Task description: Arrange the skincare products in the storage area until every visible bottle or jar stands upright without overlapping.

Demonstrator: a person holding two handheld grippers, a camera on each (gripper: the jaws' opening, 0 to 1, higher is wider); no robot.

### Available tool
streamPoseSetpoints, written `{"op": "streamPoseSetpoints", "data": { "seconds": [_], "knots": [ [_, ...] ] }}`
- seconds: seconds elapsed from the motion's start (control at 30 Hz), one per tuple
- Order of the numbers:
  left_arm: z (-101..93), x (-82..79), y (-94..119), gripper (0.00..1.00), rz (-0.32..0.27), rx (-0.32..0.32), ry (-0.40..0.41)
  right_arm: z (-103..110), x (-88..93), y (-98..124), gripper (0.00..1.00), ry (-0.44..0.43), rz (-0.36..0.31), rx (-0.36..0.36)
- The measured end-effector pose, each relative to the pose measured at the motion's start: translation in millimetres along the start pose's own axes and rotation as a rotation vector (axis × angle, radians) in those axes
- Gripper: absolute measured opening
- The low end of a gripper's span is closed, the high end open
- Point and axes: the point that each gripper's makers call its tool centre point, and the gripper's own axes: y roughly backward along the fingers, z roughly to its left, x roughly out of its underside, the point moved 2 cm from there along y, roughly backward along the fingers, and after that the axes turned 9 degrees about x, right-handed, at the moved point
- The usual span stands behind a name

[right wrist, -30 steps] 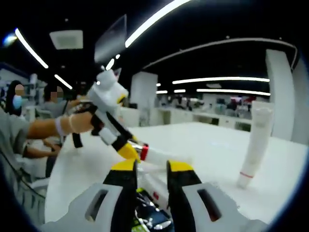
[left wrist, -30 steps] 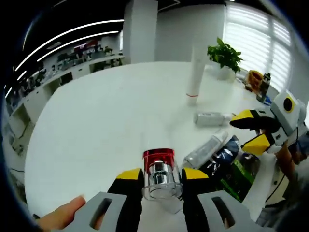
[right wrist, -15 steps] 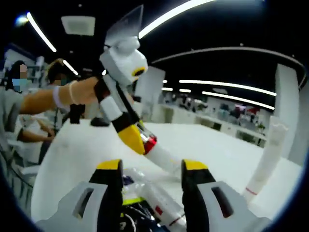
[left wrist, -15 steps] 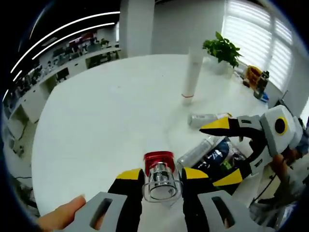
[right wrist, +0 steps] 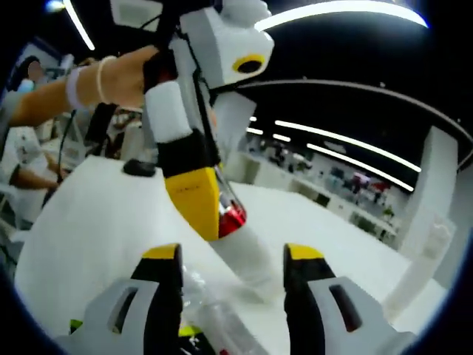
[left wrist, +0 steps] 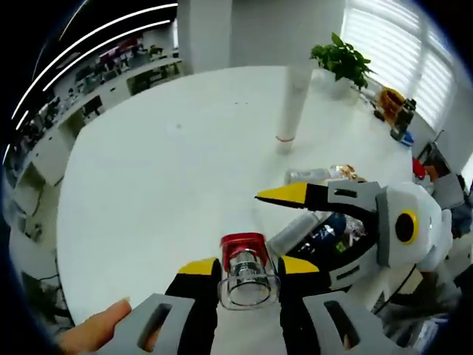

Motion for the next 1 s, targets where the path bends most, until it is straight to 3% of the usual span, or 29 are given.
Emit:
{"op": "streamPoseSetpoints", "data": {
  "seconds": [0.6, 0.77, 1.0],
  "knots": [
    [-23.1, 0.4, 4, 0.3, 0.059, -0.03, 0.0, -7, -1.0, -17, 0.42, 0.012, 0.01, 0.039],
    [-25.2, -3.5, 4, 0.3, 0.056, -0.037, -0.006, -16, 0.2, -18, 0.32, 0.014, 0.006, 0.07],
    [-26.1, -11.4, 3, 0.31, 0.025, -0.037, -0.017, -21, 0.1, -18, 0.29, 0.03, 0.009, 0.092]
  ]
}}
